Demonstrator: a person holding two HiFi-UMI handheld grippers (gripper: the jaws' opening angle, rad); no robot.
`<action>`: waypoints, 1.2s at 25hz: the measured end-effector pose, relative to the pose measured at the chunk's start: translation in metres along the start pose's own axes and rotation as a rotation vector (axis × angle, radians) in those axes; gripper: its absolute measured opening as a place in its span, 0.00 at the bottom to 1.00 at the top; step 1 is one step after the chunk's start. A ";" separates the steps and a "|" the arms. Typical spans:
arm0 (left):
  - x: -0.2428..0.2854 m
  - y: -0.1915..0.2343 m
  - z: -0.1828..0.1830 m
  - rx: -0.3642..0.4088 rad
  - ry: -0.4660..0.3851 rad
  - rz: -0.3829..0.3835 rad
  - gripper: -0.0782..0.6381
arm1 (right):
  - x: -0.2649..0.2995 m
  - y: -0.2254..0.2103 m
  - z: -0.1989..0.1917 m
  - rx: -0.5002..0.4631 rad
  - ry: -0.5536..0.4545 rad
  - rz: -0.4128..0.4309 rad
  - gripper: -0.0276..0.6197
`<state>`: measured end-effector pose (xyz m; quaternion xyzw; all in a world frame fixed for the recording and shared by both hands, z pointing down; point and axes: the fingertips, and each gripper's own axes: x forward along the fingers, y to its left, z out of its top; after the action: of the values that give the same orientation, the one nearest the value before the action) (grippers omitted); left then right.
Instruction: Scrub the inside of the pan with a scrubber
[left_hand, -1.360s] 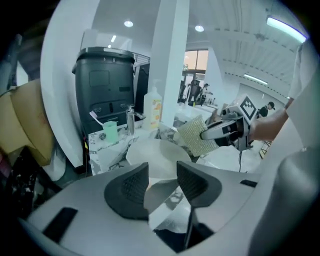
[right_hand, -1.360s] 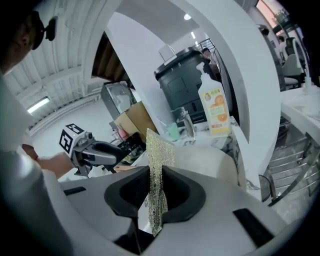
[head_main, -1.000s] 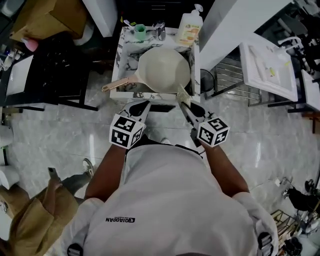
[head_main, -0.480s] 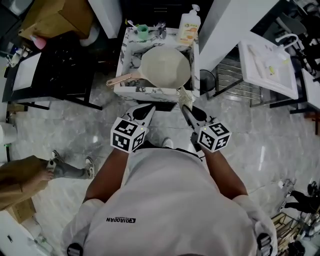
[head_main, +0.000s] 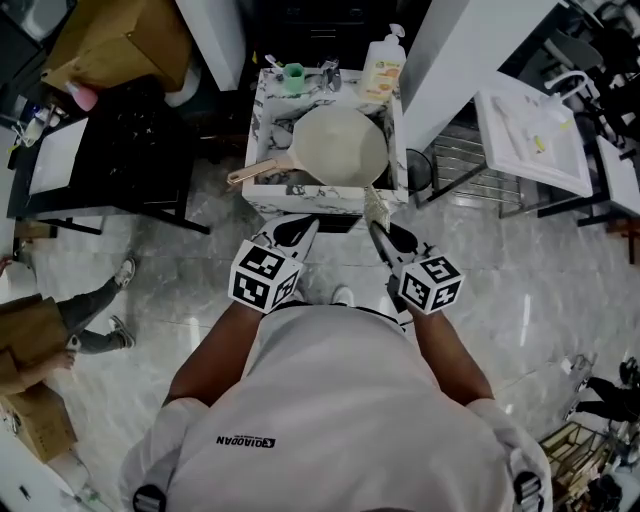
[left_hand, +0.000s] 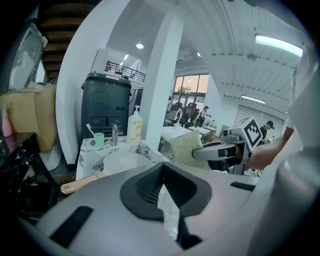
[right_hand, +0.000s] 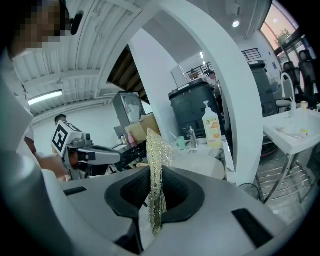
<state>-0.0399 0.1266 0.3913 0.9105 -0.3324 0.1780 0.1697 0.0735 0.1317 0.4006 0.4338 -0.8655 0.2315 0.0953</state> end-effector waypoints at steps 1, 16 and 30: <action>-0.002 0.002 0.000 -0.001 -0.001 0.001 0.13 | 0.000 0.002 -0.001 0.005 0.000 -0.002 0.16; -0.011 0.008 0.004 0.013 -0.015 0.001 0.13 | 0.003 0.011 -0.007 0.007 0.012 -0.018 0.16; -0.009 0.009 0.007 0.018 -0.021 0.002 0.13 | 0.004 0.012 -0.003 -0.002 0.010 -0.011 0.16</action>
<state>-0.0511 0.1219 0.3831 0.9134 -0.3336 0.1715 0.1579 0.0616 0.1364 0.4010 0.4374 -0.8628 0.2322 0.1017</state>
